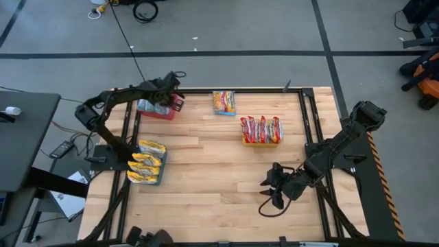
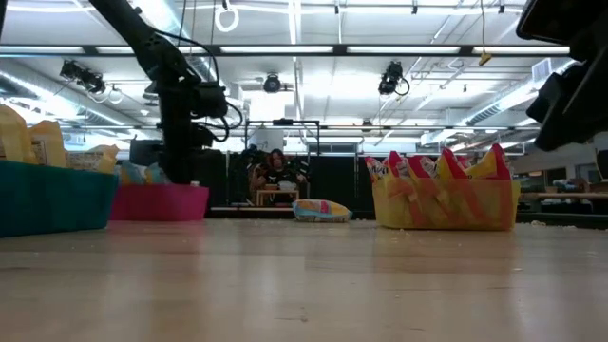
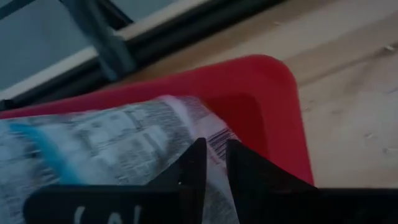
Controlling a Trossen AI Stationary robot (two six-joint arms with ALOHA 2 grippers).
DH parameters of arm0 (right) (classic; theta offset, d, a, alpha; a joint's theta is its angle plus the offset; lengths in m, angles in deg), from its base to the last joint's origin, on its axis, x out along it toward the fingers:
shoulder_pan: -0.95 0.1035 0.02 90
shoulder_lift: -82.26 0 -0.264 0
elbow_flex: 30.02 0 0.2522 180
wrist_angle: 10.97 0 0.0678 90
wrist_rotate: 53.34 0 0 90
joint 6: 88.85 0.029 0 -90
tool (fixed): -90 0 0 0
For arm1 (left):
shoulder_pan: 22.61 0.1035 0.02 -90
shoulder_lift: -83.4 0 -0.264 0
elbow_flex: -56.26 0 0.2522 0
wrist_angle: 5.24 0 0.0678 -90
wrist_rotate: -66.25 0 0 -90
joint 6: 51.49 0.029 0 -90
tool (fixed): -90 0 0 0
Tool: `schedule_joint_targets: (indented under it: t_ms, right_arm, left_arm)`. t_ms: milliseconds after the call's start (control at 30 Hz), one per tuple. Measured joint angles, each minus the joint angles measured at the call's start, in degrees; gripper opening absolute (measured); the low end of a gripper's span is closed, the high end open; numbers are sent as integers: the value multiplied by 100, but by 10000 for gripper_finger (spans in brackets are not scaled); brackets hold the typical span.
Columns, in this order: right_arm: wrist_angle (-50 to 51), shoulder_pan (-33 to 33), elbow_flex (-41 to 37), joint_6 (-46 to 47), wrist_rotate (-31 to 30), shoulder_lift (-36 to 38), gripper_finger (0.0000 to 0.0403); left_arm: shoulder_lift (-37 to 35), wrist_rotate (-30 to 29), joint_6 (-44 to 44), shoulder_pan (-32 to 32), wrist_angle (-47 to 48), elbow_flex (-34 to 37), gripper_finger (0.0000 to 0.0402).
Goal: Sort Maruchan noodles
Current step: Put the blue noodle pack into the red bin
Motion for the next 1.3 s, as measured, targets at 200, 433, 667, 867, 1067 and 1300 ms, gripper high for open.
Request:
schedule_joint_targets:
  t_ms: [200, 433, 667, 867, 1067, 1300]
  right_arm:
    - [0, 19, 0, -17, -65, 0, 174]
    - [-7, -172, 0, -518, -402, 0, 174]
    - [-15, -479, 0, -842, -596, 0, 174]
    - [-9, -536, 0, -668, -406, 0, 174]
    - [10, -521, 0, -898, -396, 0, 174]
    - [-3, -462, 0, -688, -405, 0, 174]
  left_arm:
    - [-655, 254, -32, -20, 13, 2, 66]
    - [-1156, 802, 200, -1021, -1530, 0, 66]
    - [-411, 880, 999, -2175, -3236, 0, 91]
    - [690, 1007, 852, -2240, -4362, -19, 169]
    - [1637, 836, 2065, -2282, -4222, -916, 219]
    - [2442, 750, 2398, -2267, -2512, -2134, 201]
